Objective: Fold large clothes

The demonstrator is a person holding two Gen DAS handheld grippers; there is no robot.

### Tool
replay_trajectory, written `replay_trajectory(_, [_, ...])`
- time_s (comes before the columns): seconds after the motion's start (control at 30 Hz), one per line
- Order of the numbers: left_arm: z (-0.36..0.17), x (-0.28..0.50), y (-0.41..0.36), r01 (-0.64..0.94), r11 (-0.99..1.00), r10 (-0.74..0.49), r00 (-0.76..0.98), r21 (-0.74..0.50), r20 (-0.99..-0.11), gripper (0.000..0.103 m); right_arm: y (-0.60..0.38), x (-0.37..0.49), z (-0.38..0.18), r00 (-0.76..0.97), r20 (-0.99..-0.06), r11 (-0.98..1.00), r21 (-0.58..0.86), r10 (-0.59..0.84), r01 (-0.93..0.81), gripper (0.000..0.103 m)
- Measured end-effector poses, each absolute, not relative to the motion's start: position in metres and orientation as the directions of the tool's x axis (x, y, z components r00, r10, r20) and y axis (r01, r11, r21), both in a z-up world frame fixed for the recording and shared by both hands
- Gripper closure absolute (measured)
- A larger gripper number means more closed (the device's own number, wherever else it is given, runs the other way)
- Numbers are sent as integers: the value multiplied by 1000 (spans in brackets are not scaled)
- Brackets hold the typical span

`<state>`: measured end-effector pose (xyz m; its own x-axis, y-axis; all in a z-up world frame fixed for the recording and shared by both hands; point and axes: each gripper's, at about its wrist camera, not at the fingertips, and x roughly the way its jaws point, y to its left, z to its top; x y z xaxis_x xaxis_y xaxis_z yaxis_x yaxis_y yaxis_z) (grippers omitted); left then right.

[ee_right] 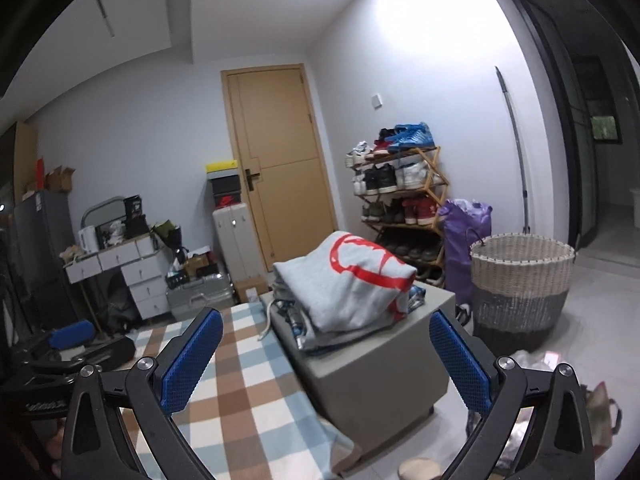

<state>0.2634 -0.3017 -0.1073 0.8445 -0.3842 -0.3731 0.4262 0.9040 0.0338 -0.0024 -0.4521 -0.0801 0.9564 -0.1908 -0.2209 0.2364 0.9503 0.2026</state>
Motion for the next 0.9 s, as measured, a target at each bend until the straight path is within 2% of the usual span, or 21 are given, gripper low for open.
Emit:
replay_trajectory(0.13, [-104,254,-303,423,906,-389,855,28,-343,2,-441,-16,-73,945,-231,961,101,-230,258,0])
replay_trajectory(0.33, [-98,259,-311,395,918,-367,877,28,-310,2,-443,-28,-58,958,-191,952,176,-216,250,0])
replay_trajectory(0.5, [-101,269,-321,383,923,-360,881,17,-306,2,-437,-32,-54,963,-169,963,132,-210,233,0])
replay_trajectory(0.67, [-109,274,-327,372,928,-352,882,4,-313,2,-432,-37,-55,977,-134,969,163,-167,187,0])
replay_trajectory(0.9, [-106,270,-327,376,927,-353,879,10,-320,2,-428,-38,-58,979,-132,969,170,-155,177,0])
